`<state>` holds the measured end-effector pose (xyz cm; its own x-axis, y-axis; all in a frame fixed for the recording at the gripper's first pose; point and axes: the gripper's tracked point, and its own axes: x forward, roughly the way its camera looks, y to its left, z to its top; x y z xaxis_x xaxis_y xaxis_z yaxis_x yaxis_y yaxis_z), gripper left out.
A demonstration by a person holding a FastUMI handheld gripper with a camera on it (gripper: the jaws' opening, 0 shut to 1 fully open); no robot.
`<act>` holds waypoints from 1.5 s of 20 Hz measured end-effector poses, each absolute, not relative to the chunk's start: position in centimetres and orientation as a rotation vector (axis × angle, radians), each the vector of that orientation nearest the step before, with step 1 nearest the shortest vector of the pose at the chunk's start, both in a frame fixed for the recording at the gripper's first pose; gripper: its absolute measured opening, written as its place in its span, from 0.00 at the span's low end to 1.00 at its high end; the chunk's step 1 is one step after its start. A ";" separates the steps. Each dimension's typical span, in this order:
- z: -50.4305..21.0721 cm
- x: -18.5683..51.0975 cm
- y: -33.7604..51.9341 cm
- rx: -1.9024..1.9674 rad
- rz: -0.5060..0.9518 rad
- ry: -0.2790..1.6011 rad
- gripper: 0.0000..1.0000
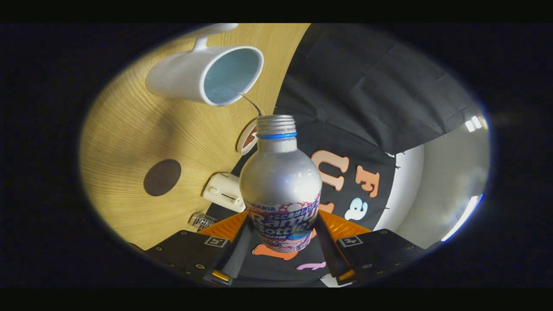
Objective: Take the bottle from table, then pour the juice into the cup, finally place the bottle on the coaster
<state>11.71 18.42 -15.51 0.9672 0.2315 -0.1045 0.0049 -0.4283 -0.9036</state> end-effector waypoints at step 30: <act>-15.6 10.5 20.8 -2.062 0.347 -0.212 0.77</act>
